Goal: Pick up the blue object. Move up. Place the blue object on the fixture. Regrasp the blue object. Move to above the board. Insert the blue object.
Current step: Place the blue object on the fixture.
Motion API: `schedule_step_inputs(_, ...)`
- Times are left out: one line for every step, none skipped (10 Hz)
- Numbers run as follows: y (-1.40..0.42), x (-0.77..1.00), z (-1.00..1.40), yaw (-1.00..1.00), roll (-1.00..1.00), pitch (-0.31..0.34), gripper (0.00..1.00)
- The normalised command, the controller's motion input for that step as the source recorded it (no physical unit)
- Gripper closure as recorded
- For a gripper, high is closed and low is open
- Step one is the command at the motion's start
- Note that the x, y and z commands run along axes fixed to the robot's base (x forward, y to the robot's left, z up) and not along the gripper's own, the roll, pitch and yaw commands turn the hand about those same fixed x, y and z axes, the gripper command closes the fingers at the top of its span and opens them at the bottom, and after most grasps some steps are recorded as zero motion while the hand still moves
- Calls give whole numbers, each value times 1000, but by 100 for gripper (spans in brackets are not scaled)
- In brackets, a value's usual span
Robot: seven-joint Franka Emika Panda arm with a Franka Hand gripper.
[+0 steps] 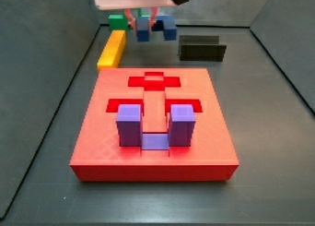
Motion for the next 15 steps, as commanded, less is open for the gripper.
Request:
schedule_step_inputs(209, 494, 77, -3, -1000, -60, 100)
schedule_step_inputs(220, 440, 94, -9, -1000, 0, 100)
schedule_step_inputs(229, 400, 106, -6, -1000, 0, 100)
schedule_step_inputs(254, 320, 117, 0, -1000, 31, 100)
schedule_step_inputs(163, 343, 40, 17, -1000, 263, 100)
schedule_step_inputs(131, 29, -60, 0, -294, 71, 100)
schedule_step_inputs(0, 57, -169, -3, -446, 89, 100)
schedule_step_inputs(0, 146, 0, -11, -1000, 103, 100)
schedule_step_inputs(-137, 126, 149, -34, -1000, 106, 100)
schedule_step_inputs(-180, 86, 151, -60, -1000, 86, 100)
schedule_step_inputs(-257, 0, 166, -157, -1000, 34, 100)
schedule_step_inputs(-411, 0, 43, -163, -1000, 0, 100)
schedule_step_inputs(-529, 0, 0, -214, -814, 0, 100)
schedule_step_inputs(-331, 231, -126, -306, -569, 0, 100)
schedule_step_inputs(-49, 0, 26, 0, 160, 0, 100)
